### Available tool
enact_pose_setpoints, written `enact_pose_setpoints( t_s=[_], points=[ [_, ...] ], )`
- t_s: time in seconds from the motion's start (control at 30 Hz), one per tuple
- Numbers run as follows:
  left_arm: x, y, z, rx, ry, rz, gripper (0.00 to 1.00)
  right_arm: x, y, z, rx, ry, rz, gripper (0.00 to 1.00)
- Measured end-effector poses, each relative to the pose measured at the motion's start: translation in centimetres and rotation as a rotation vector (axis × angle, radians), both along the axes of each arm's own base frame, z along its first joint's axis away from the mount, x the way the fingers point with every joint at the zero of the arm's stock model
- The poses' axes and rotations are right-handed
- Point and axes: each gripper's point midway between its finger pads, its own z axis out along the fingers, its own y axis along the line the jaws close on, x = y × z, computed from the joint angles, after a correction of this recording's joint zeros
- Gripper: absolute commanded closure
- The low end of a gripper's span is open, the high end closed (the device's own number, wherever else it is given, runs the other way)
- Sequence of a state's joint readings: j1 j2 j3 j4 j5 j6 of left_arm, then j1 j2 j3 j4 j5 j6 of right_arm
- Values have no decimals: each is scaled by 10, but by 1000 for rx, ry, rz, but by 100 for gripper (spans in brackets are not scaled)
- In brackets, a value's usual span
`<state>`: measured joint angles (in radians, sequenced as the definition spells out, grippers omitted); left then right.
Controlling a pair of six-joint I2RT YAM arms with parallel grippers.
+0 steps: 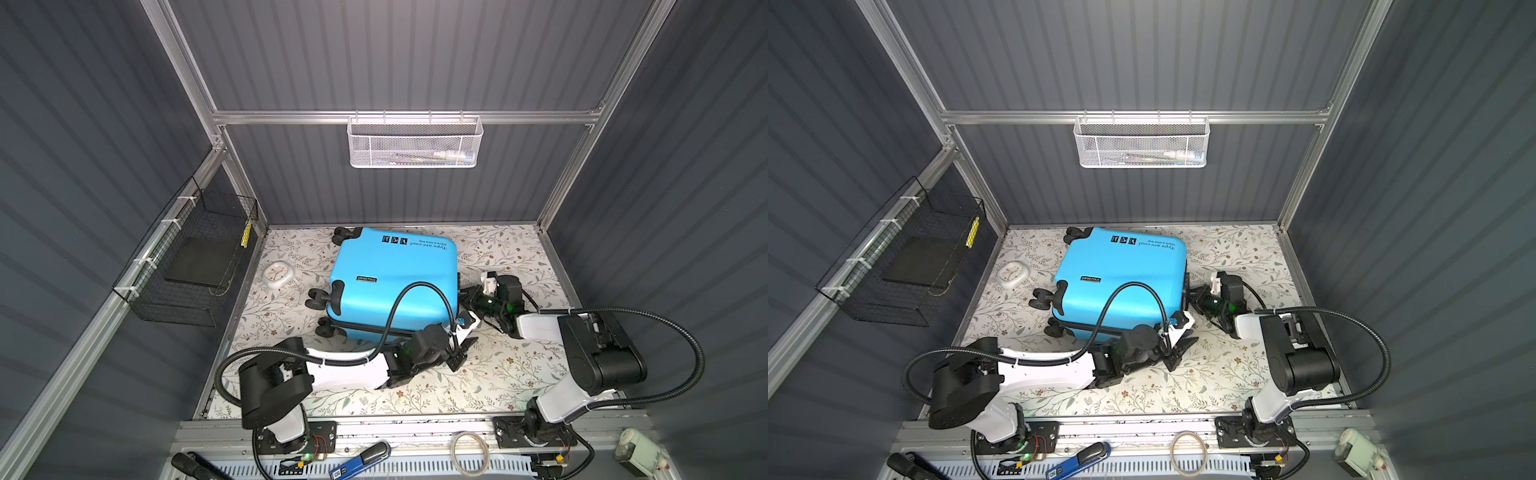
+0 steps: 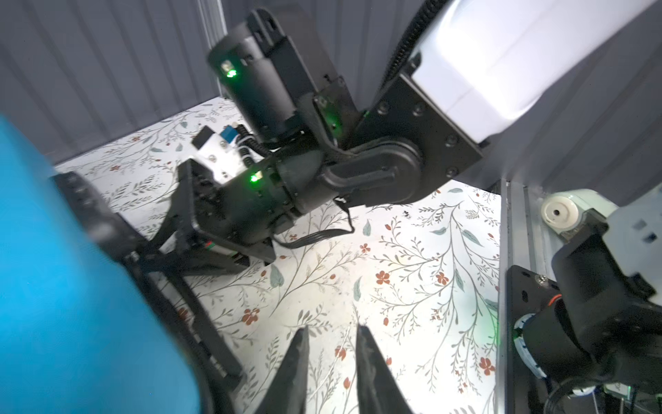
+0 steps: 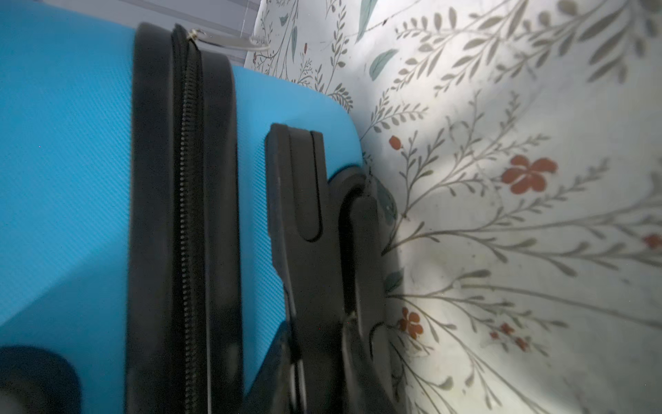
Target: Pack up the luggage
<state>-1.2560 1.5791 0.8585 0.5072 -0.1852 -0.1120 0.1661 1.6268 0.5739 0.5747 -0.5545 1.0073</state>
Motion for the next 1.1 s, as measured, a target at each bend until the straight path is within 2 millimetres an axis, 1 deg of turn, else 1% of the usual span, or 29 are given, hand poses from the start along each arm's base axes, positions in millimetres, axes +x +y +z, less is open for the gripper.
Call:
enact_pose_setpoints(
  t_s=[0.03, 0.13, 0.23, 0.3, 0.37, 0.43, 0.5, 0.6, 0.7, 0.8, 0.9, 1.03, 1.1],
  points=[
    [0, 8, 3, -7, 2, 19, 57, 0, 0, 0, 1, 1, 0, 100],
    [4, 36, 13, -37, 21, 102, 44, 0, 0, 0, 1, 2, -2, 100],
    [7, 66, 30, -82, 50, 197, 35, -1, -1, -1, 0, 1, -4, 100],
    [13, 87, 43, -123, 68, 285, 29, -1, -1, -1, 0, -1, -6, 100],
    [19, 108, 51, -164, 93, 369, 23, -2, -2, -1, 1, -3, -8, 100],
    [24, 131, 53, -195, 126, 461, 17, -3, -3, -2, 1, -5, -11, 100],
    [29, 153, 47, -205, 164, 551, 13, -5, -5, -1, 1, -5, -16, 100],
    [33, 178, 39, -213, 205, 665, 5, -8, -8, -1, -6, -4, -28, 100],
    [37, 196, 31, -213, 223, 748, 2, -13, -10, -1, -14, -1, -38, 100],
    [44, 206, 21, -203, 244, 797, 1, -18, -13, -1, -19, 1, -45, 100],
    [57, 218, 8, -201, 285, 834, 1, -24, -15, -1, -24, 0, -57, 100],
    [76, 221, 5, -222, 320, 840, 1, -32, -22, -2, -29, 3, -91, 100],
    [90, 219, 5, -217, 332, 838, 1, -37, -27, -2, -31, 7, -120, 100]
  ],
)
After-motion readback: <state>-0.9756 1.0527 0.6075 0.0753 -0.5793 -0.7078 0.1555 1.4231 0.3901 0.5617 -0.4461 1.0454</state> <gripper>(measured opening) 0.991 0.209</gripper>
